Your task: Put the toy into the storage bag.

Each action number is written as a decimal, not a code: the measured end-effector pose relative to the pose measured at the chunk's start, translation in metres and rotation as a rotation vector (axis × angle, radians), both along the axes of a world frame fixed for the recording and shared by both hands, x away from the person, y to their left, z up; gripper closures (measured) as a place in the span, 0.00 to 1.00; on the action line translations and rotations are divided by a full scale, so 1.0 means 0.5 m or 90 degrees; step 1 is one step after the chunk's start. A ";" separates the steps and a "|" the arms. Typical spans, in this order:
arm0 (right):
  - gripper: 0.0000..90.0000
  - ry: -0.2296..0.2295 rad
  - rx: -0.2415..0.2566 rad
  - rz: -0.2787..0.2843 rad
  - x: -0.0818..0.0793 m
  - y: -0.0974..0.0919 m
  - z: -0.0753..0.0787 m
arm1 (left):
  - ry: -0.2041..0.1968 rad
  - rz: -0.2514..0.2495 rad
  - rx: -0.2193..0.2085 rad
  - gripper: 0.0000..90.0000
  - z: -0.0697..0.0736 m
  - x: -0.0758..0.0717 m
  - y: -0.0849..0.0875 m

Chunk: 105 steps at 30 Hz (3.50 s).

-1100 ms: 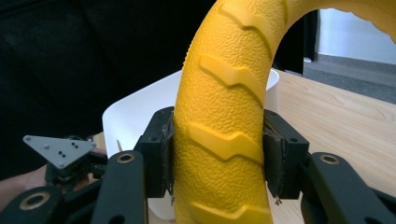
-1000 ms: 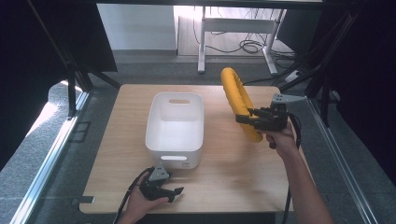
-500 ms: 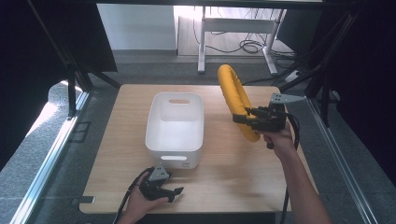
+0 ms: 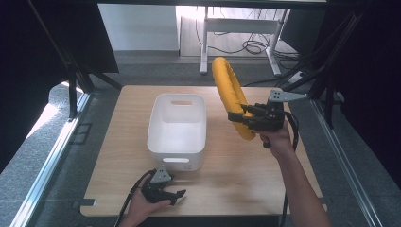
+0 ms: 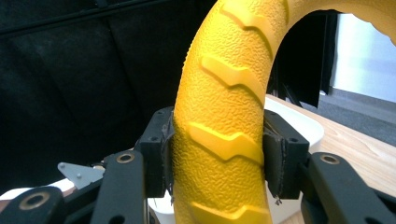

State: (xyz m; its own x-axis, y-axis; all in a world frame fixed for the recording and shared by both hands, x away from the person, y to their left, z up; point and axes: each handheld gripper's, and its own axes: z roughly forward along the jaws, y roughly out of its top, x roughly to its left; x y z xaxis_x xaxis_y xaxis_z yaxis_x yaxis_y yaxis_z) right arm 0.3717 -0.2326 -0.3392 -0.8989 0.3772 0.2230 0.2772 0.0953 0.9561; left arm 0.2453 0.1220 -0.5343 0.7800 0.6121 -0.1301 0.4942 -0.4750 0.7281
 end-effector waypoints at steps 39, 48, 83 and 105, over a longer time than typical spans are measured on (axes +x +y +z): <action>0.57 -0.038 0.041 0.057 -0.015 0.097 0.050 | -0.003 -0.001 0.001 0.29 0.001 0.000 0.002; 0.57 -0.040 0.040 0.065 -0.014 0.116 0.055 | -0.002 -0.002 0.001 0.29 0.000 0.000 0.001; 0.57 -0.050 0.036 0.115 -0.025 0.206 0.073 | -0.002 -0.001 -0.002 0.29 0.002 -0.001 0.001; 0.57 -0.050 0.035 0.143 -0.030 0.253 0.073 | -0.002 0.002 -0.007 0.29 0.004 -0.001 0.005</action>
State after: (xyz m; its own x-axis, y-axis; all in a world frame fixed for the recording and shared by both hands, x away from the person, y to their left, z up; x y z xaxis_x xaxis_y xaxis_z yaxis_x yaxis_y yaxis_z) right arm 0.3567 -0.1062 -0.3029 -0.9741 0.1553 0.1642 0.1801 0.0942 0.9791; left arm 0.2446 0.1242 -0.5325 0.7783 0.6134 -0.1343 0.4934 -0.4653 0.7349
